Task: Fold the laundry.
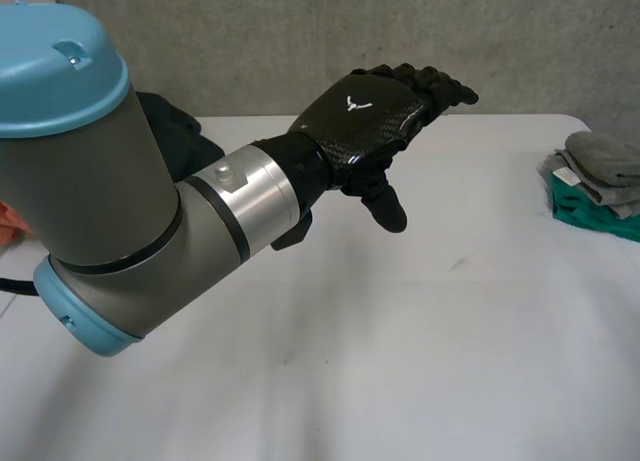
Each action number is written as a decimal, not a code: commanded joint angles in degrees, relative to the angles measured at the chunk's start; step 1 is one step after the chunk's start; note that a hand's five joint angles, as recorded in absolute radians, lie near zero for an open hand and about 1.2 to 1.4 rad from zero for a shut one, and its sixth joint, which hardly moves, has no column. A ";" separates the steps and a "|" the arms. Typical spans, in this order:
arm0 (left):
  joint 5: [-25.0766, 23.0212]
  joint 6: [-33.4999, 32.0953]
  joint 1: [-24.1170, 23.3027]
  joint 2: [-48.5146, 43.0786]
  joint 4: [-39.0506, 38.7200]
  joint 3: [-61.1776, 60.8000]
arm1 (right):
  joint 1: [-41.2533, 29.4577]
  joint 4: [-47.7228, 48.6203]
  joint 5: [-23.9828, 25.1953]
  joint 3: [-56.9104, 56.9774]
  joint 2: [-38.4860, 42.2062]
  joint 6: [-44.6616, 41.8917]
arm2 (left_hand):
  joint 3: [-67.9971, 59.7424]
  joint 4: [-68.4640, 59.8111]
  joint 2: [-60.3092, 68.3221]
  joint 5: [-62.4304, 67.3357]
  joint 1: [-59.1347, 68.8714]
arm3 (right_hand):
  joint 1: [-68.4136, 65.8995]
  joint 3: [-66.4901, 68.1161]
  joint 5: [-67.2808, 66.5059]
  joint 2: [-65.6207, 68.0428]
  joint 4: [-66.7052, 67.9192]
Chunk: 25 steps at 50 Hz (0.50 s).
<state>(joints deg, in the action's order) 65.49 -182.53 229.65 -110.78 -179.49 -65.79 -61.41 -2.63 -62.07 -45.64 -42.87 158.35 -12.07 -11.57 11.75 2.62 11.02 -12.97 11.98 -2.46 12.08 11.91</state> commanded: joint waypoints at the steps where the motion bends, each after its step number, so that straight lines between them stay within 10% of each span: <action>1: 0.07 0.07 -0.08 0.22 -0.07 -0.21 | 4.90 -7.56 -15.43 5.82 -3.89 -12.96 | 0.00 -0.50 0.32 -0.55 1.04 | 2.97 -1.98 2.46 -2.08 -1.91; 5: 0.42 0.68 0.18 0.48 -0.42 1.89 | 3.50 -0.92 -23.35 13.63 -4.50 -17.90 | -0.33 -0.83 0.65 -0.22 1.38 | 2.97 -1.98 2.46 -2.08 -1.91; 12: 9.29 5.60 3.34 5.04 -1.74 8.48 | -7.83 12.29 -22.22 10.50 -9.59 -11.58 | -0.50 -1.00 0.82 -0.05 1.55 | 2.97 -1.98 2.46 -2.08 -1.91; 20: 18.79 2.89 17.92 8.13 -1.39 9.99 | -27.32 18.10 -8.36 -10.91 -22.95 -6.39 | -1.01 -1.51 1.33 0.46 2.05 | 2.97 -1.98 2.46 -2.08 -1.91; 25: 21.78 -15.89 26.19 5.76 0.46 6.04 | -37.10 16.35 -3.67 -21.31 -24.46 -6.47 | -0.50 -1.00 0.82 -0.05 1.55 | 2.97 -1.98 2.46 -2.08 -1.91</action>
<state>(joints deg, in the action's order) 84.52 -182.53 247.79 -102.88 -180.55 -56.19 -88.28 15.21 -71.79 -55.13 -65.04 151.87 -12.07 -11.58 11.75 2.62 11.21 -12.99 11.98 -2.46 12.07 11.91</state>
